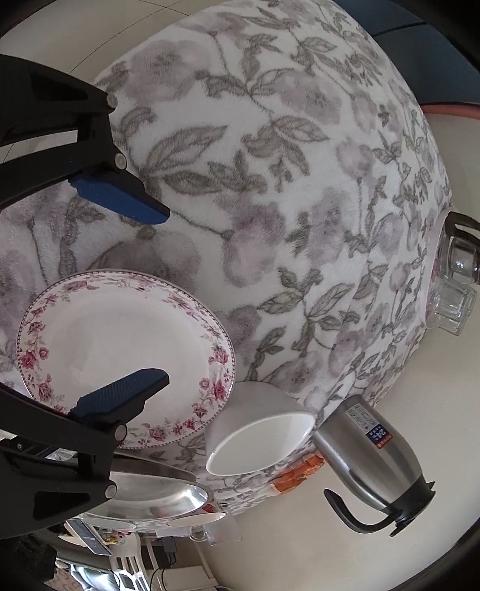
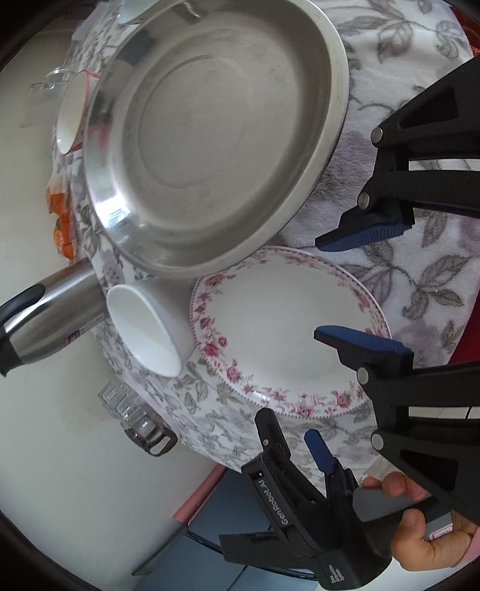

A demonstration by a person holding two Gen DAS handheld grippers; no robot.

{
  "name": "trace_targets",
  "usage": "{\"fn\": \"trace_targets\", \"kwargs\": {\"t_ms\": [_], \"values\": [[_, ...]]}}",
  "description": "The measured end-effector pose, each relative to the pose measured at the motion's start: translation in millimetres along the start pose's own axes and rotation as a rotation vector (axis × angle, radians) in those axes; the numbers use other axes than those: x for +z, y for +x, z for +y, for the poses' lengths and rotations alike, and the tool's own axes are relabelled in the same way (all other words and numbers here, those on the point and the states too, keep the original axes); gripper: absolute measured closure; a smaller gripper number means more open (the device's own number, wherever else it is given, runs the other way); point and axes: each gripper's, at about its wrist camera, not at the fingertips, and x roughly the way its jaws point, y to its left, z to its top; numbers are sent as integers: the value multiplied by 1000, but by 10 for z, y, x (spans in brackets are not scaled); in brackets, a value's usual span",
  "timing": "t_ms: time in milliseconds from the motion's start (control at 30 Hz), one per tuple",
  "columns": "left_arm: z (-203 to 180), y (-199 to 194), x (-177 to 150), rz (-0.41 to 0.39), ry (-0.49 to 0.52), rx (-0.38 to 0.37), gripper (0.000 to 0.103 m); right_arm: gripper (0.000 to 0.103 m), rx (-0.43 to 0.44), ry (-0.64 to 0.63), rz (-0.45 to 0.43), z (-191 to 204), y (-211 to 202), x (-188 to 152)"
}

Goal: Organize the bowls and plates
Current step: 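Close both tools on the pink floral plate rim, then lift the pink floral plate rim with both tools, tilting it up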

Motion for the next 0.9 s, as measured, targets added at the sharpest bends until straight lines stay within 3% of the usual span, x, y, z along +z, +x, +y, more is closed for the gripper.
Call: {"fn": "trace_targets", "kwargs": {"t_ms": [467, 900], "values": [[20, 261, 61, -3, 6, 0, 62, 85, -51, 9, 7, -68, 224, -3], [0, 371, 93, -45, 25, -3, 67, 86, -84, -28, -5, -5, 343, 26]]}}
